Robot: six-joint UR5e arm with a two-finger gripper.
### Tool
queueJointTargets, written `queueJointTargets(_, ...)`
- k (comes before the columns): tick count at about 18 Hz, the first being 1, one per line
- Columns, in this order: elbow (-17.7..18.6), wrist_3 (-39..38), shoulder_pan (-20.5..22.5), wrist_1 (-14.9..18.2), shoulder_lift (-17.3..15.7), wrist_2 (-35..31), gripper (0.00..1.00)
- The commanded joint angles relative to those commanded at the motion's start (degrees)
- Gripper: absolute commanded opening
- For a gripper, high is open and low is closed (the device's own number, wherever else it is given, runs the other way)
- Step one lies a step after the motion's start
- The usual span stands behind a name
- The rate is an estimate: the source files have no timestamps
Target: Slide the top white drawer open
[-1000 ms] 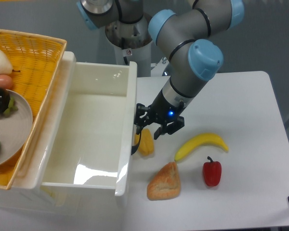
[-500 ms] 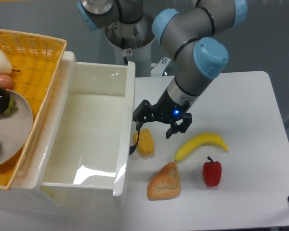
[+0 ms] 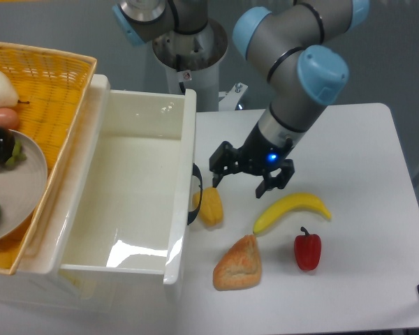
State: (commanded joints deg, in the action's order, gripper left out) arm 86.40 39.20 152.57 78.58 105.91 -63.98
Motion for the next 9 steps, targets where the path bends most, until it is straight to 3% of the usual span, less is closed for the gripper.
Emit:
queueJointTargets(5,0.44,11.31,2.29,-6.59,1.14,-10.08,1.0)
queueJointTargets(9,0.53,21.16,3.52,-7.21,2.98,-15.64,1.0)
